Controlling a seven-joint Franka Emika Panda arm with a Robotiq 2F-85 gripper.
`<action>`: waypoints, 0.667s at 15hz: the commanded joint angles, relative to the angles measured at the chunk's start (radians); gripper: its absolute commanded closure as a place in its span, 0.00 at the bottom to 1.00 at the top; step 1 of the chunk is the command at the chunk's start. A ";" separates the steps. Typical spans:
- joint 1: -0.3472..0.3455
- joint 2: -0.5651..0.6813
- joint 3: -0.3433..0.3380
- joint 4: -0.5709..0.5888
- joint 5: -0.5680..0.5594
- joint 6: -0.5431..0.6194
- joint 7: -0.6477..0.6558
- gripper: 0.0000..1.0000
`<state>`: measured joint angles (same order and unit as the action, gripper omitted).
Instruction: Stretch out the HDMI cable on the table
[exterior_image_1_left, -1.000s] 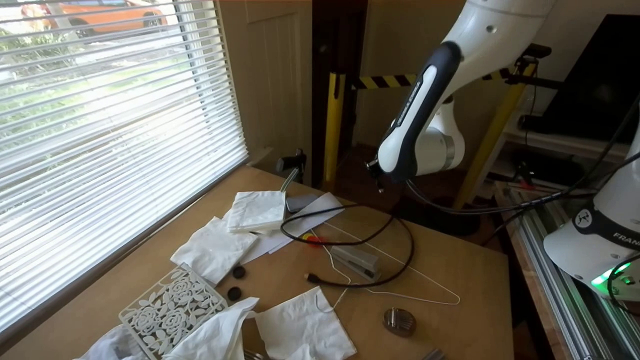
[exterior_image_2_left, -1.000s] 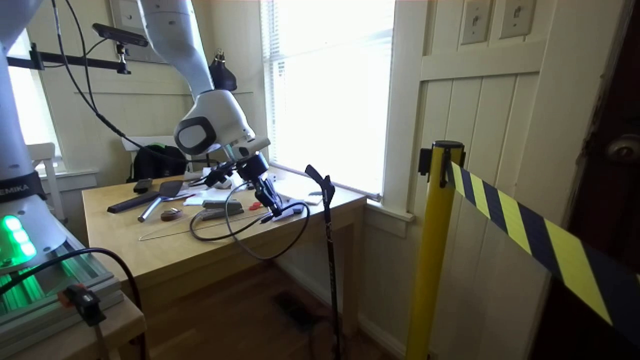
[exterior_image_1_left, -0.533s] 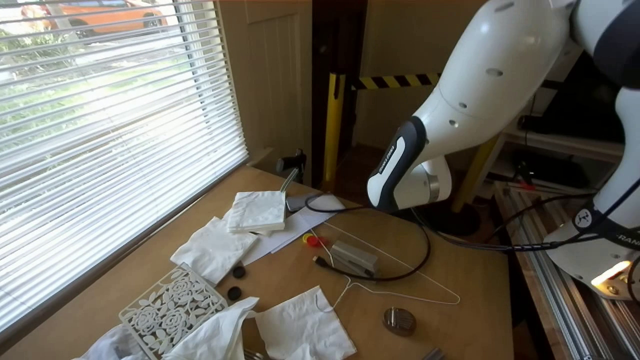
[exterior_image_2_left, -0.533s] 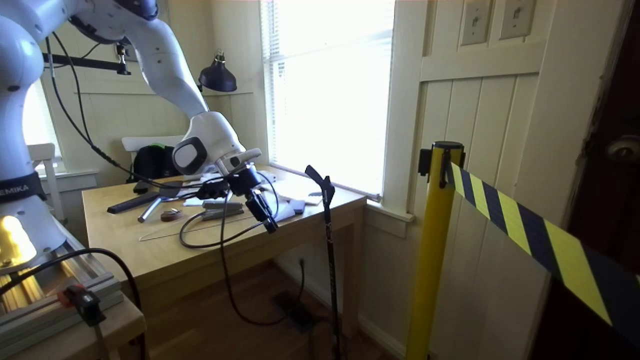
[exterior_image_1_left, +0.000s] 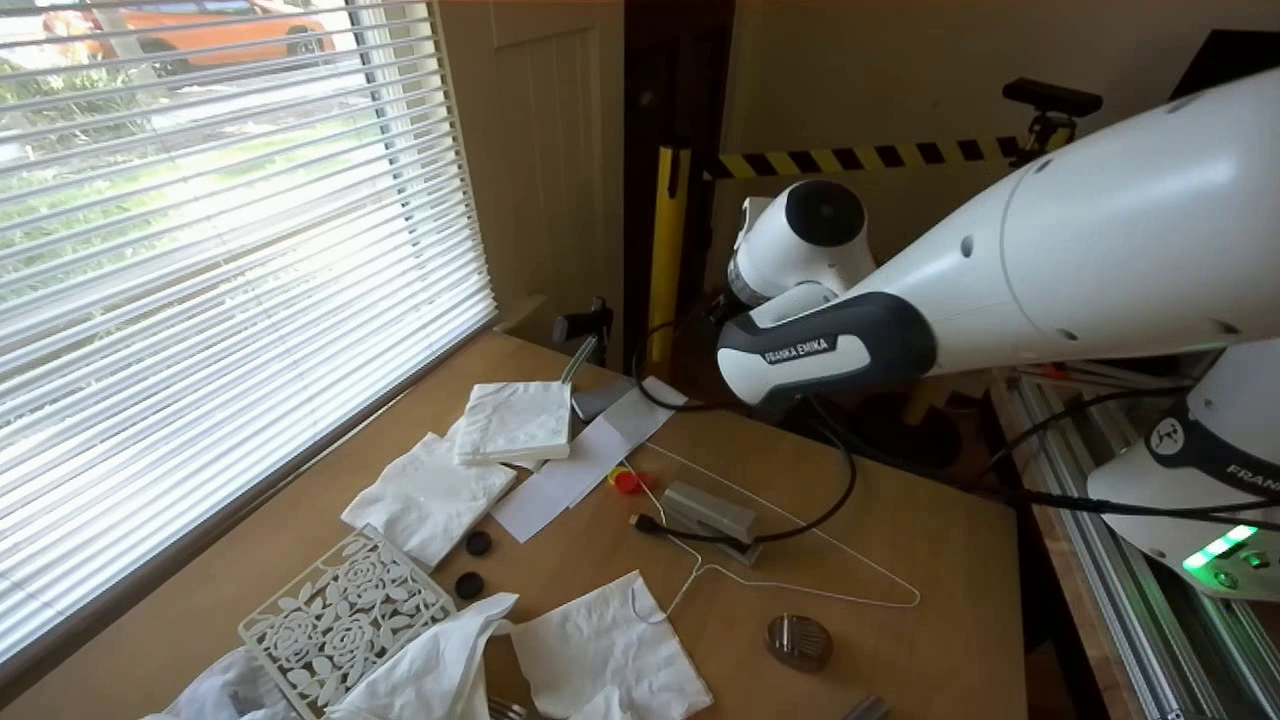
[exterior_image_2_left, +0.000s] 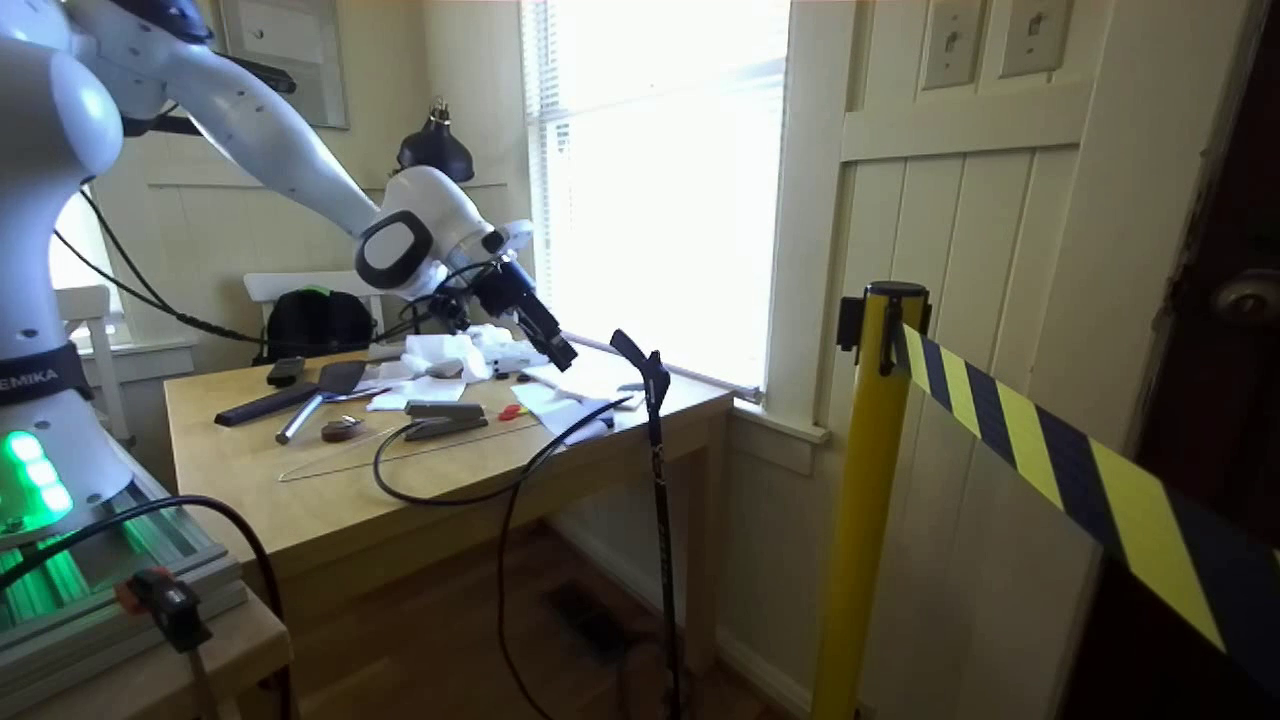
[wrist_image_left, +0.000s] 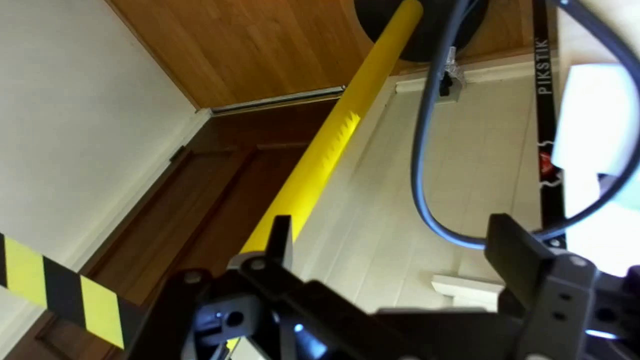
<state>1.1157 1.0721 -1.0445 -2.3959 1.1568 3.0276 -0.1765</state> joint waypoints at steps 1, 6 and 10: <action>0.171 0.028 -0.192 -0.006 -0.173 -0.266 0.085 0.00; 0.261 -0.270 -0.295 0.005 -0.513 -0.383 0.095 0.00; 0.309 -0.463 -0.340 0.011 -0.719 -0.451 0.122 0.00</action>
<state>1.4028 0.8068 -1.3543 -2.3795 0.5884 2.6267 -0.0779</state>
